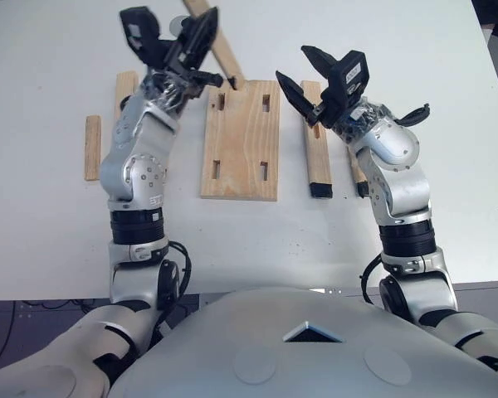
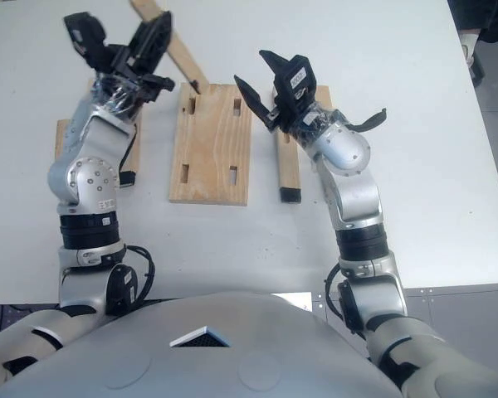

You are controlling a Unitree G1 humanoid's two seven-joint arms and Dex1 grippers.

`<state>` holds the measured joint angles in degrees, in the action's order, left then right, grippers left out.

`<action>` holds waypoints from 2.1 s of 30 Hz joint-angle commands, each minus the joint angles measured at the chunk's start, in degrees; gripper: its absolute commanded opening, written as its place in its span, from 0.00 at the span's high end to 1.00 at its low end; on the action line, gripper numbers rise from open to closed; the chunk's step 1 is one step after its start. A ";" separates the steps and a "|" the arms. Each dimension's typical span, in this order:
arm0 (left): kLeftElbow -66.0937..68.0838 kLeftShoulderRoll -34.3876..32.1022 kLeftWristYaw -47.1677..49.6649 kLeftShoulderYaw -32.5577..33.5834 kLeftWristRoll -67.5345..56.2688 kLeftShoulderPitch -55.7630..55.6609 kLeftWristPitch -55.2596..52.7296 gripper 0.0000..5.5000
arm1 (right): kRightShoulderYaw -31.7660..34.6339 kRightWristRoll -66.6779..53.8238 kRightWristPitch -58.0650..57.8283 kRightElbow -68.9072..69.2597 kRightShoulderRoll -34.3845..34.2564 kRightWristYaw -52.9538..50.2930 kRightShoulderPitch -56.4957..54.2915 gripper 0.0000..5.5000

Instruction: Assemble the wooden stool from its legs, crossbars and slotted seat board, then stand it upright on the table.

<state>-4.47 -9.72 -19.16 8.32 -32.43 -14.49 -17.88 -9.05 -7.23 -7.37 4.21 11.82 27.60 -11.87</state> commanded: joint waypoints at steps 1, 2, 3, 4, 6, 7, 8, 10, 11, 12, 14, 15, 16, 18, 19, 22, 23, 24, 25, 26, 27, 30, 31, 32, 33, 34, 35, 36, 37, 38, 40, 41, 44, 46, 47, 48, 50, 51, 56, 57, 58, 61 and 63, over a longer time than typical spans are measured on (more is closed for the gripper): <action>1.98 -5.05 2.32 6.84 5.16 5.17 5.34 0.93 | 2.39 -0.15 -0.32 1.06 -0.02 -2.42 1.81 0.50; 3.13 -5.80 2.74 8.10 6.03 5.83 6.23 0.93 | 3.02 -0.29 -0.47 1.32 -0.06 -3.10 2.19 0.50; 4.66 -6.38 2.65 9.24 6.91 6.21 7.99 0.93 | 3.90 -0.43 -0.58 1.64 -0.24 -4.04 2.73 0.50; 5.86 -6.67 2.65 10.16 7.32 6.30 9.24 0.93 | 4.56 -0.53 -0.71 1.71 -0.38 -4.82 2.97 0.50; 8.46 -6.80 2.59 11.69 8.09 6.50 12.13 0.93 | 5.04 -0.41 -0.48 1.16 -0.55 -5.60 3.15 0.50; 10.36 -6.59 3.21 12.69 8.44 6.46 13.46 0.93 | 4.94 -0.26 -0.28 0.73 -0.57 -5.65 3.22 0.50; 12.01 -6.53 3.41 13.33 8.80 6.46 14.76 0.93 | 4.82 -0.16 -0.12 0.47 -0.56 -5.68 3.34 0.50; 15.47 -6.60 2.78 13.68 9.70 6.54 17.65 0.93 | 4.73 -0.12 0.00 0.06 -0.50 -5.65 3.30 0.50; 16.96 -6.53 2.08 13.69 10.01 6.73 19.07 0.93 | 4.70 -0.16 -0.03 -0.10 -0.48 -5.59 3.19 0.50; 18.54 -6.42 1.77 13.87 10.32 6.89 20.41 0.93 | 4.70 -0.22 -0.08 -0.31 -0.51 -5.57 3.04 0.50; 21.24 -6.48 0.91 13.98 10.69 6.88 22.60 0.93 | 4.65 -0.27 -0.19 -0.26 -0.59 -5.61 3.04 0.50; 22.43 -6.53 0.38 14.02 10.73 6.70 23.43 0.93 | 4.58 -0.26 -0.26 -0.02 -0.64 -5.68 3.21 0.50; 23.79 -6.66 -0.08 13.94 10.97 6.43 24.32 0.93 | 4.46 -0.20 -0.29 0.27 -0.70 -5.75 3.49 0.50; 24.67 -6.55 -0.08 13.92 11.58 7.20 26.24 0.93 | 4.34 -0.81 -0.52 -0.35 -0.85 -5.11 2.94 0.50; 24.99 -6.31 0.07 13.91 11.81 7.69 27.07 0.93 | 4.64 -1.58 -1.08 -0.48 -1.11 -4.92 2.58 0.50; 26.34 -5.71 0.33 13.97 12.48 8.87 29.06 0.93 | 5.05 -2.67 -2.04 -0.88 -1.00 -4.59 1.57 0.50; 26.62 -5.60 0.37 13.93 12.60 9.29 29.51 0.93 | 5.04 -2.74 -2.11 -0.95 -0.68 -4.47 1.47 0.50; 26.68 -5.52 0.39 13.87 12.67 9.68 29.76 0.93 | 5.03 -2.82 -2.22 -0.98 -0.43 -4.36 1.42 0.50; 26.67 -5.45 0.25 13.81 12.61 10.10 29.76 0.93 | 5.03 -2.79 -2.33 -0.93 -0.26 -4.35 1.50 0.50; 26.96 -5.44 0.16 13.76 12.65 10.36 29.84 0.93 | 5.03 -2.76 -2.40 -0.94 -0.19 -4.36 1.54 0.50; 27.92 -5.54 0.02 13.67 12.90 10.42 29.98 0.93 | 4.95 -2.68 -2.44 -0.98 -0.21 -4.40 1.56 0.50; 30.98 -6.15 0.10 12.36 14.79 10.35 29.48 0.93 | 4.61 -2.46 -2.47 -1.16 -0.42 -4.52 1.46 0.50; 32.11 -6.22 -0.02 11.68 15.30 10.28 29.03 0.93 | 4.53 -2.42 -2.46 -1.38 -0.46 -4.49 1.29 0.50; 33.67 -6.29 -0.17 11.07 15.89 10.04 29.01 0.93 | 4.47 -2.40 -2.47 -1.49 -0.51 -4.50 1.19 0.50; 35.56 -6.29 -0.41 10.62 16.21 9.60 29.11 0.93 | 4.38 -2.35 -2.51 -1.43 -0.53 -4.54 1.22 0.50; 37.39 -6.23 -0.61 10.05 16.49 9.48 28.73 0.93 | 4.21 -2.38 -2.53 -1.64 -0.52 -4.31 0.99 0.50; 38.96 -6.17 -0.68 9.58 16.80 9.39 28.65 0.93 | 4.08 -2.41 -2.53 -1.83 -0.48 -4.07 0.78 0.50; 40.18 -6.01 -0.64 9.33 16.90 9.41 28.67 0.93 | 3.98 -2.46 -2.54 -2.08 -0.42 -3.80 0.52 0.50; 41.31 -5.72 -0.70 9.24 16.76 9.58 28.64 0.93 | 3.94 -2.52 -2.56 -2.30 -0.35 -3.51 0.30 0.50; 42.50 -5.48 -0.73 9.15 16.76 9.73 29.20 0.93 | 3.92 -2.54 -2.60 -2.41 -0.29 -3.31 0.18 0.50; 45.33 -4.85 -1.32 9.12 16.71 10.77 31.35 0.93 | 3.84 -2.61 -2.77 -2.32 -0.17 -2.89 0.20 0.50; 46.56 -4.16 -1.79 9.58 16.24 11.81 33.45 0.93 | 3.75 -2.60 -2.89 -2.06 -0.17 -2.78 0.50 0.50; 49.09 -2.70 -3.15 10.28 15.41 14.48 38.79 0.93 | 3.57 -2.41 -2.95 -1.23 -0.32 -2.73 1.67 0.50; 50.14 -2.38 -3.65 10.35 15.06 14.81 40.49 0.93 | 3.60 -2.40 -2.94 -0.86 -0.37 -2.89 2.10 0.50; 50.61 -2.38 -3.91 10.32 14.88 14.64 40.97 0.93 | 3.66 -2.41 -2.91 -0.73 -0.37 -2.98 2.26 0.50; 51.04 -2.45 -4.13 10.26 14.79 14.37 41.36 0.93 | 3.68 -2.38 -2.82 -0.72 -0.38 -3.03 2.33 0.50; 51.83 -2.72 -4.48 10.25 14.67 13.82 41.86 0.93 | 3.63 -2.26 -2.63 -0.76 -0.38 -3.02 2.36 0.50; 52.21 -3.00 -4.65 10.28 14.64 13.43 42.00 0.93 | 3.62 -2.22 -2.59 -0.71 -0.45 -3.12 2.35 0.50; 52.28 -4.70 -5.36 10.23 14.65 12.16 42.11 0.93 | 3.26 -1.89 -2.09 -0.21 -0.92 -3.68 3.38 0.50; 52.23 -5.13 -5.51 10.23 14.56 12.10 42.20 0.93 | 3.15 -1.80 -2.03 0.00 -1.04 -3.88 3.71 0.50; 51.55 -5.77 -4.39 10.07 15.55 12.43 43.28 0.93 | 3.04 -1.71 -1.99 0.20 -1.16 -4.13 3.98 0.50; 45.44 -7.01 -4.38 9.09 16.90 13.87 46.10 0.86 | 2.72 -1.65 -2.16 1.34 -1.42 -5.15 4.96 0.50; 39.21 -8.03 -5.05 8.13 17.27 15.53 45.17 0.82 | 2.60 -1.77 -2.36 2.24 -1.52 -5.75 6.06 0.50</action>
<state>37.41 -17.37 -23.88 17.75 -16.48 -2.62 30.84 -6.22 -9.26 -9.26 5.15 11.57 22.49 -6.72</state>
